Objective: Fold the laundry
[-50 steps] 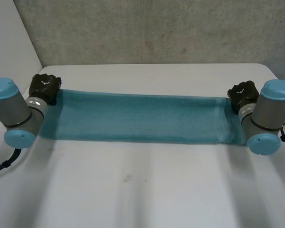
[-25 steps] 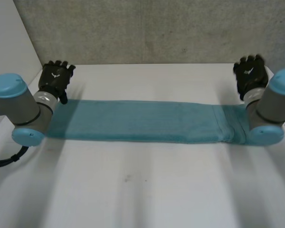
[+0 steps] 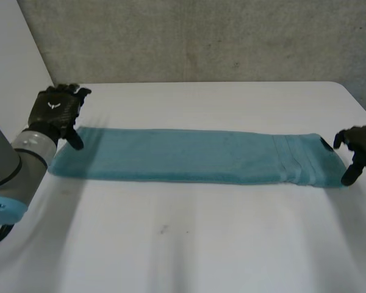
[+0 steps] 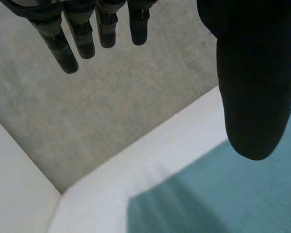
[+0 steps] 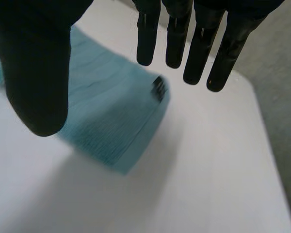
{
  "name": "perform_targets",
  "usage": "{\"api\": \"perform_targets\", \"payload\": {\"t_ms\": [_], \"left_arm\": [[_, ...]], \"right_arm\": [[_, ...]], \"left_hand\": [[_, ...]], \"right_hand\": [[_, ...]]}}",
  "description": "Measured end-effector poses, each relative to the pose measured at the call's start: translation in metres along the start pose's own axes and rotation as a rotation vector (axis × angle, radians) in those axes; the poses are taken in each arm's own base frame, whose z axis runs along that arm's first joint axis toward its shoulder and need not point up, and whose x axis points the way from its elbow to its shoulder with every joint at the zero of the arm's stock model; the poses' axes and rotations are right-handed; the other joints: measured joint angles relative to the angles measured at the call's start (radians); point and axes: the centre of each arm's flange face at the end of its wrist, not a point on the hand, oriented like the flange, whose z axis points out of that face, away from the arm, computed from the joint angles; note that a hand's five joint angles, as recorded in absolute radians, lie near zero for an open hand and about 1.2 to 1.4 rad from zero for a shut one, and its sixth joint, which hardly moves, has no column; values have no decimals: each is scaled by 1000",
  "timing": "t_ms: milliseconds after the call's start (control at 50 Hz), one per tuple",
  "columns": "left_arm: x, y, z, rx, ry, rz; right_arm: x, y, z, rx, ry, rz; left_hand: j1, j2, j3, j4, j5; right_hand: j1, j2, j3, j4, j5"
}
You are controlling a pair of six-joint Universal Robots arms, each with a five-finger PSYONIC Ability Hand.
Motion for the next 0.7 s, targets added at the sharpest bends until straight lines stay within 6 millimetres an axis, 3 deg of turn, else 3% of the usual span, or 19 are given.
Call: {"api": "perform_targets", "payload": {"t_ms": [160, 420, 520, 580, 700], "left_arm": [[5, 8, -15, -53, 17, -82], [7, 11, -18, -65, 23, -88], [9, 12, -19, -68, 29, -88], [11, 12, -20, -71, 32, -88], [11, 12, -20, -71, 33, -88]], "right_arm": [[-1, 27, 18, 57, -22, -7], [-6, 54, 47, 90, -32, -32], [-7, 58, 52, 81, -33, -58], [-5, 58, 54, 89, -17, -75], [17, 54, 60, 106, 110, -104]], "left_hand": [[0, -1, 0, 0, 1], [0, -1, 0, 0, 0], [0, -1, 0, 0, 0], [0, -1, 0, 0, 0], [0, -1, 0, 0, 0]], "right_hand": [[75, 98, 94, 90, 83], [197, 231, 231, 229, 216], [354, 415, 407, 407, 391], [556, 692, 680, 684, 665], [562, 727, 721, 731, 693]]}}
